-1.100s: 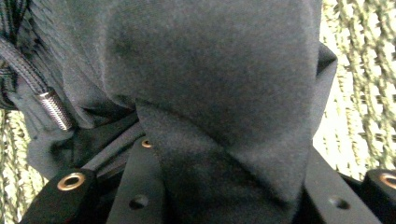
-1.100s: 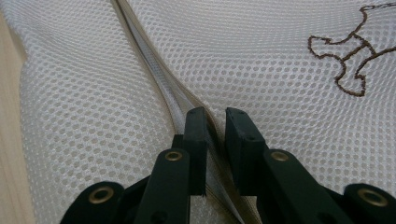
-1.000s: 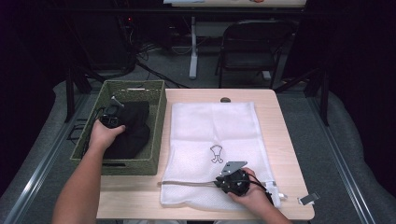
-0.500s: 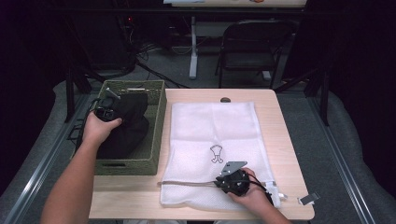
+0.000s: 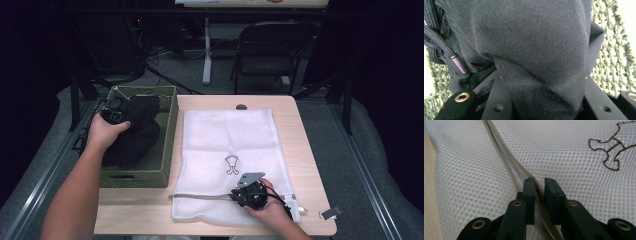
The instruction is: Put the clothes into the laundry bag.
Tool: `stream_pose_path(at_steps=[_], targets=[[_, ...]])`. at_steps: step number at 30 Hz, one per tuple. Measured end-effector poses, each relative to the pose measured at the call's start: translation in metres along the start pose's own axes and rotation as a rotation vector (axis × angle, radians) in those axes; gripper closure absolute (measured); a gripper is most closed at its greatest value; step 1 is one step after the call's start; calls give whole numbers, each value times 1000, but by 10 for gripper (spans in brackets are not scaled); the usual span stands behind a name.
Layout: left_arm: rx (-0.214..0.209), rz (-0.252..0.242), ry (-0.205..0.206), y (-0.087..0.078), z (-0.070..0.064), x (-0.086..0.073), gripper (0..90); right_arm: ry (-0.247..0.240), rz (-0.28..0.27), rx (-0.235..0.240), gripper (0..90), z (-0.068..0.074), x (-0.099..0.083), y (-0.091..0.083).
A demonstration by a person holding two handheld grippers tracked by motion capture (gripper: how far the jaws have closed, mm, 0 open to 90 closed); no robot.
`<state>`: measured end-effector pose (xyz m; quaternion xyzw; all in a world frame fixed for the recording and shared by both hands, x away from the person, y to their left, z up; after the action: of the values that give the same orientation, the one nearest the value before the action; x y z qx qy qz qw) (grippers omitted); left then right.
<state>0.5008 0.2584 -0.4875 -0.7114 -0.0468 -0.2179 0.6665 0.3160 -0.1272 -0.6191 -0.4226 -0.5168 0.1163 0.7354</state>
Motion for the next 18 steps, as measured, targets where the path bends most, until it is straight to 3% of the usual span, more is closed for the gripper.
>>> stream_pose_path(at_steps=[11,16,18], targets=[[7,-5,11,-17,-1,9,675,3,-15,15,792,-2,0,0],[-16,-5,10,-24,-3,12,675,15,-15,22,790,-3,0,0],[-2,8,19,-27,-4,11,675,27,-19,36,787,-3,0,0]])
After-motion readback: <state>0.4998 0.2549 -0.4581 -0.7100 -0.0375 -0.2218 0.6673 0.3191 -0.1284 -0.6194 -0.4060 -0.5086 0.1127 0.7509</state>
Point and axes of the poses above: each handheld gripper's, and its own axes: y roughly forward along the jaws, x roughly out of its top, z roughly to its left, the point moved 6 cm from there along y, roughly forward along the jaws, and after that the axes turned 6 degrees about x, right-handed, at the moved point
